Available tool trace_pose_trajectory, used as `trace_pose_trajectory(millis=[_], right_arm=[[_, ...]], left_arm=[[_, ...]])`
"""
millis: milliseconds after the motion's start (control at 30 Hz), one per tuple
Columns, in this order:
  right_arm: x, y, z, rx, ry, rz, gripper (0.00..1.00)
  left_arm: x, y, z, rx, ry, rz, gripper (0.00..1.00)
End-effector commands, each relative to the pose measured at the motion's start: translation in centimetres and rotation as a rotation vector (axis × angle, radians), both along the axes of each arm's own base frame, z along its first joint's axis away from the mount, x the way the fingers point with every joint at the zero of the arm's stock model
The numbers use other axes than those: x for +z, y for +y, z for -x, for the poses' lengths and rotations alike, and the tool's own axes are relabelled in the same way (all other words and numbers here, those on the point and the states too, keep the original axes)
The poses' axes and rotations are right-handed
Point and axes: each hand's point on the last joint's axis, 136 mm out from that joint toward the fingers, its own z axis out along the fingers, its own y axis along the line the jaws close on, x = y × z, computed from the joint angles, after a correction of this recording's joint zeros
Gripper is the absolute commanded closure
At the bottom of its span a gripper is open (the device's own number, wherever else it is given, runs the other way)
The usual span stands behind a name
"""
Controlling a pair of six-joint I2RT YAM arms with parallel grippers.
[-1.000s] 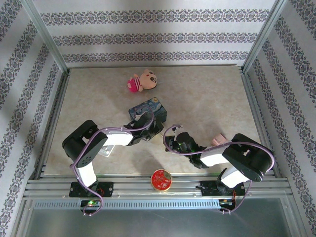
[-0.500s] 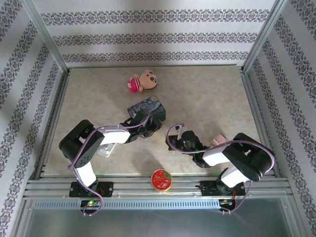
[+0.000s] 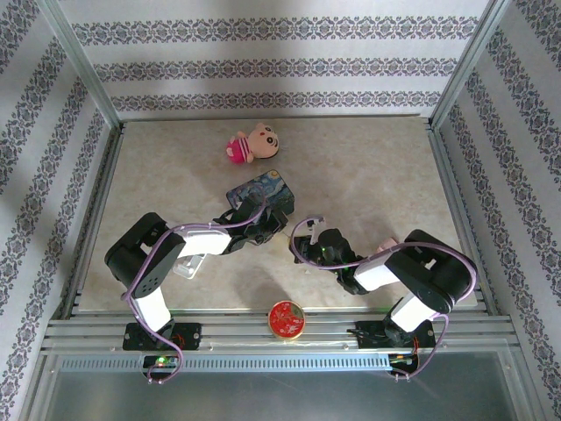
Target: Unlock the padlock with the key
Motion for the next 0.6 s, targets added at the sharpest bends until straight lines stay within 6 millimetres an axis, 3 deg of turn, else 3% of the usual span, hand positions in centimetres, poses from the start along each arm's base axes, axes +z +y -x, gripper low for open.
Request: trace_pose_trajectory(millis=[0, 567], right_arm=[[1.4, 0.3, -1.3, -0.027, -0.055, -0.036, 1.0], [1.3, -1.0, -1.7, -0.088, -0.066, -0.033, 1.0]], left_arm=[[-3.2, 0.0, 2.4, 0.014, 0.205, 0.065, 1.0], [-3.3, -0.2, 2.3, 0.017, 0.209, 0.082, 1.0]])
